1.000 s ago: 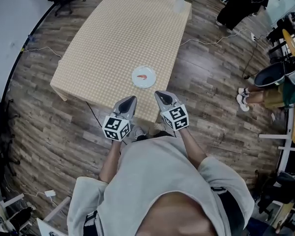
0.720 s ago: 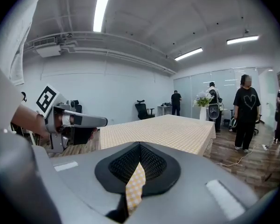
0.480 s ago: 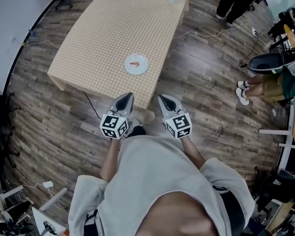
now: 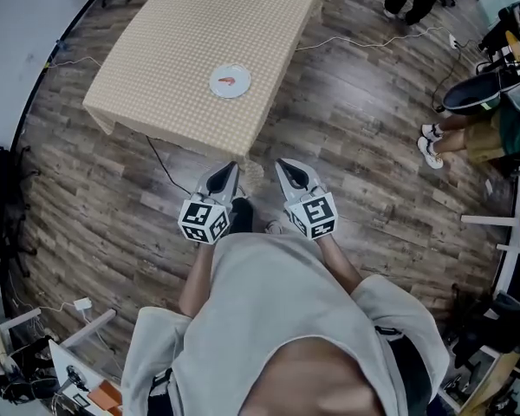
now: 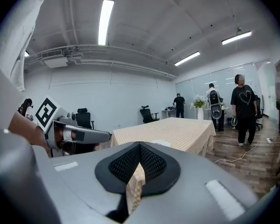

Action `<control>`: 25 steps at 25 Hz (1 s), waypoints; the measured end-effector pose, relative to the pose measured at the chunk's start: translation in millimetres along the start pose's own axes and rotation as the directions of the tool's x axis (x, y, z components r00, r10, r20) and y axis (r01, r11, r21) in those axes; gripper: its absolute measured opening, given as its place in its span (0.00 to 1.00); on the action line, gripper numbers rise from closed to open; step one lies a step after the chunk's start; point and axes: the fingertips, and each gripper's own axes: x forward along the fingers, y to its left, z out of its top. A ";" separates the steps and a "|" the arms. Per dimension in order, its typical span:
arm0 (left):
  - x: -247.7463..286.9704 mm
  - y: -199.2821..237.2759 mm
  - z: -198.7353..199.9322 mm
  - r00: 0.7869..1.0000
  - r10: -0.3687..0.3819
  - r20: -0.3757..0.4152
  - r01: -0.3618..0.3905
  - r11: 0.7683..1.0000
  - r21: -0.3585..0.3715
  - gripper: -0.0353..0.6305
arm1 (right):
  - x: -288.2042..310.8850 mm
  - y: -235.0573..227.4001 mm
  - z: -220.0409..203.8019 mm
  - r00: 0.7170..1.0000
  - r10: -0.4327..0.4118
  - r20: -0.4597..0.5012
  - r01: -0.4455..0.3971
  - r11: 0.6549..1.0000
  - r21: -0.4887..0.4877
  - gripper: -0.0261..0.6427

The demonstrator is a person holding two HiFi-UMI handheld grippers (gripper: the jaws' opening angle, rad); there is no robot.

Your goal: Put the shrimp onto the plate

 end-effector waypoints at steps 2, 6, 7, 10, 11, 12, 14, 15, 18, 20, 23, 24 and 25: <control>-8.3 -10.4 -6.4 1.000 0.002 0.000 -0.002 1.000 0.000 0.07 | -10.3 9.1 -3.0 1.000 0.015 0.005 -0.015 1.000 0.000 0.03; -21.2 -23.8 -13.2 1.000 0.013 0.009 -0.013 1.000 -0.004 0.07 | -23.3 21.5 -1.5 0.999 0.039 0.022 -0.039 0.999 -0.012 0.03; -22.9 -26.8 -14.4 1.000 0.013 0.009 -0.013 1.000 -0.001 0.07 | -25.5 23.5 -1.7 0.999 0.044 0.022 -0.043 0.999 -0.015 0.03; -28.1 -32.7 -18.3 1.000 0.009 0.008 -0.009 1.000 0.004 0.07 | -29.7 29.7 -3.3 0.998 0.050 0.025 -0.049 0.999 -0.021 0.03; -30.1 -34.4 -20.2 1.000 0.008 0.006 -0.008 1.000 0.004 0.07 | -31.2 31.7 -4.3 0.998 0.050 0.026 -0.049 0.999 -0.021 0.03; -32.0 -36.4 -22.2 1.000 0.007 0.005 -0.007 1.000 0.004 0.07 | -33.1 33.5 -5.7 0.998 0.049 0.026 -0.049 0.999 -0.024 0.03; -35.1 -41.1 -25.7 1.000 0.003 0.003 -0.003 1.000 0.005 0.07 | -37.4 37.2 -8.9 0.999 0.048 0.023 -0.048 0.998 -0.037 0.03; -36.3 -43.3 -26.7 1.000 0.000 0.002 0.000 1.000 0.006 0.07 | -39.3 38.8 -10.0 0.999 0.050 0.023 -0.049 0.998 -0.039 0.03; -36.4 -49.0 -28.2 1.000 -0.007 0.002 0.007 1.000 0.009 0.07 | -43.8 40.1 -12.3 0.998 0.056 0.025 -0.055 0.998 -0.026 0.03; -35.2 -53.0 -30.6 1.000 -0.013 -0.004 0.013 1.000 0.022 0.07 | -45.4 39.8 -14.4 0.998 0.057 0.024 -0.056 0.998 -0.026 0.03; -35.4 -59.6 -34.6 1.000 -0.024 -0.013 0.025 0.999 0.039 0.07 | -47.0 40.6 -15.0 0.998 0.056 0.026 -0.055 0.998 -0.032 0.03; -35.6 -60.8 -35.1 1.000 -0.027 -0.011 0.028 0.999 0.034 0.07 | -47.2 40.7 -14.6 0.998 0.055 0.028 -0.054 0.998 -0.035 0.03; -35.9 -61.8 -35.1 1.000 -0.029 -0.008 0.029 0.999 0.028 0.07 | -47.4 40.7 -14.2 0.998 0.055 0.028 -0.053 0.998 -0.038 0.03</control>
